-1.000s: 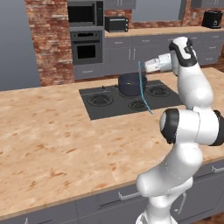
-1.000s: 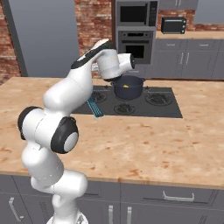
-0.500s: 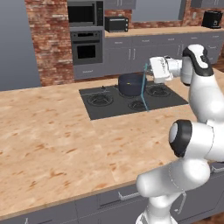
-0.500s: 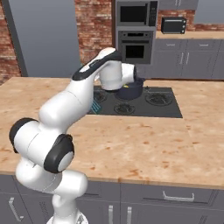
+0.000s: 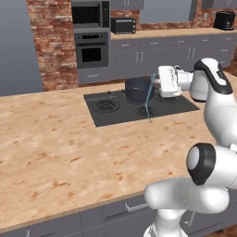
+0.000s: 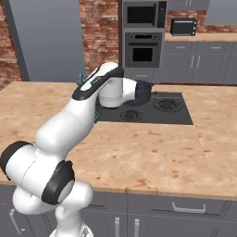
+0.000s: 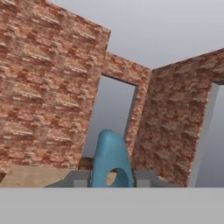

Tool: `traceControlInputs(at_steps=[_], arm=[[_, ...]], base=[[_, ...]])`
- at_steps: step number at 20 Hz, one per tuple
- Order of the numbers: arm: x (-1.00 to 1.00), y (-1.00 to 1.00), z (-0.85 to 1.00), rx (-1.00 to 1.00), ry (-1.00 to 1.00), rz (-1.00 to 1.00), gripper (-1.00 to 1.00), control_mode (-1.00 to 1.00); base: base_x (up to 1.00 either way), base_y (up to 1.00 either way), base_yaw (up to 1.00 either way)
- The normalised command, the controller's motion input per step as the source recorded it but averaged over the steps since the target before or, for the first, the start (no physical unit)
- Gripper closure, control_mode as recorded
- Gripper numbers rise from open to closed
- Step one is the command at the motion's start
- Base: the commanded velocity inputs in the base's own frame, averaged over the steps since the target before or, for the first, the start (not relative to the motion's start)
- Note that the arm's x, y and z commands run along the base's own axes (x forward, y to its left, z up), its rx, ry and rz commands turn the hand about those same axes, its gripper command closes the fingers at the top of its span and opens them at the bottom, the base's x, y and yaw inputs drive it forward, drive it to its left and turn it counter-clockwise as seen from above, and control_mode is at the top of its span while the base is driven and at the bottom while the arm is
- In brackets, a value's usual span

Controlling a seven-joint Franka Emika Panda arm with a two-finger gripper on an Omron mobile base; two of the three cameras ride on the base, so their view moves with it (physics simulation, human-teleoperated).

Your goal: Put the corn and mushroom in the pot. Retrieve the spatula and lightly stir the vegetables in the pot.

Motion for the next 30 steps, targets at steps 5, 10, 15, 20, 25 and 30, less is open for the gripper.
traceControlInputs(at_steps=[5, 10, 15, 20, 25, 30], arm=[[-0.02, 0.0, 0.0, 0.0, 0.0, 0.0, 1.0, -1.0], [0.0, 0.0, 0.0, 0.0, 0.0, 0.0, 1.0, -1.0], [-0.02, 0.0, 0.0, -0.01, 0.0, 0.0, 1.0, 1.0], [0.0, 0.0, 0.0, 0.0, 0.0, 0.0, 1.0, 1.0], [0.0, 0.0, 0.0, 0.0, 0.0, 0.0, 1.0, 1.0], [0.0, 0.0, 0.0, 0.0, 0.0, 0.0, 1.0, 1.0]], base=[[0.0, 0.0, 0.0], [0.0, 0.0, 0.0], [-0.52, 0.13, 0.06], [-0.73, 0.48, 0.07], [-0.42, 0.95, 0.11], [-0.26, 1.0, 0.09]])
